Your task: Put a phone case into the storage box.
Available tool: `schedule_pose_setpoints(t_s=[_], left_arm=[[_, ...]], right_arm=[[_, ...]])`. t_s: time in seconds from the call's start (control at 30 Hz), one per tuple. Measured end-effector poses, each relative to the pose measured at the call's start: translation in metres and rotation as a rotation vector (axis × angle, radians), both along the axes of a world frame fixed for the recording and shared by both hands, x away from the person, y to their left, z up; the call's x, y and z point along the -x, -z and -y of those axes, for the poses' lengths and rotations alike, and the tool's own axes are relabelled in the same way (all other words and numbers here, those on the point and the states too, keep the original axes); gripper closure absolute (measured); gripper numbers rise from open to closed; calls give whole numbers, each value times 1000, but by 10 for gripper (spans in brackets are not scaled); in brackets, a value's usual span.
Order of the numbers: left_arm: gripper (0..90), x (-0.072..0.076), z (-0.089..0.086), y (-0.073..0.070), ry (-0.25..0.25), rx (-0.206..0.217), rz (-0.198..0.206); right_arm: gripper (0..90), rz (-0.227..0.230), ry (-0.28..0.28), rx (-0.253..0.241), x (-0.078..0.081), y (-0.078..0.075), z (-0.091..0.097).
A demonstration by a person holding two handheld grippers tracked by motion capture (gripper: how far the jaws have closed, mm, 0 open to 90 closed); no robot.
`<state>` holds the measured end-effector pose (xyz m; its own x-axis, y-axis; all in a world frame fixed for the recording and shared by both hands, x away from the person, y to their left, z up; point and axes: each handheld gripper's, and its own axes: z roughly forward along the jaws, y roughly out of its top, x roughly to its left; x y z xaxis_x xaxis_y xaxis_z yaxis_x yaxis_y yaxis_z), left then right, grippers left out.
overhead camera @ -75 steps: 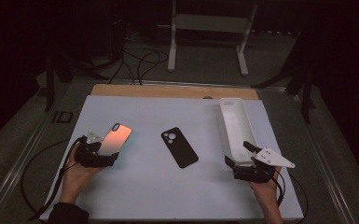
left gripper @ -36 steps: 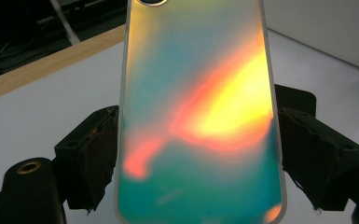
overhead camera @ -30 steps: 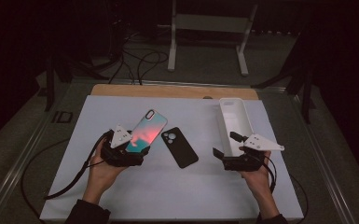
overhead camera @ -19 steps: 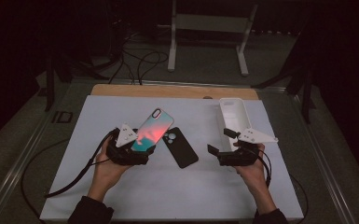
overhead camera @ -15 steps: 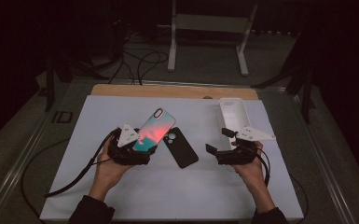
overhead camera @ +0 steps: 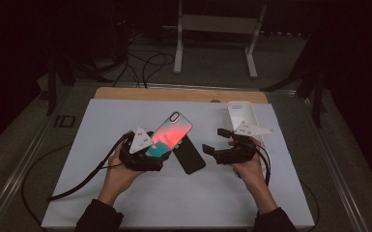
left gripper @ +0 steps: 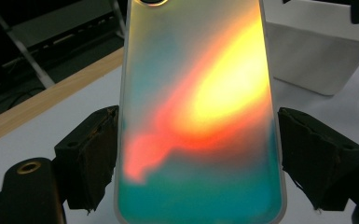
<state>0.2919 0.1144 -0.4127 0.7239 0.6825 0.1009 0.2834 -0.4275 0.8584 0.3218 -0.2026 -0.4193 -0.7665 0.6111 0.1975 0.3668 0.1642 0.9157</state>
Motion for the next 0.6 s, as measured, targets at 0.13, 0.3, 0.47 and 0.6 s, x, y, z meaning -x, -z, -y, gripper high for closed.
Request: schedule_pose_setpoints(t_s=[0.13,0.3,0.47,0.6], left_arm=[[171,-3,3,1,12,-3,7],[172,-5,8,2,32,10,14],[172,-5,14,1,49,4,27],[171,-6,17,3,54,0,27]], right_arm=[[79,-2,-19,-2,-4,-2,-7],[79,-29,-35,-27,-10,-2,-15],[79,-46,-57,-39,-14,-5,-24],[80,-52,-71,-50,-15,-8,-30]])
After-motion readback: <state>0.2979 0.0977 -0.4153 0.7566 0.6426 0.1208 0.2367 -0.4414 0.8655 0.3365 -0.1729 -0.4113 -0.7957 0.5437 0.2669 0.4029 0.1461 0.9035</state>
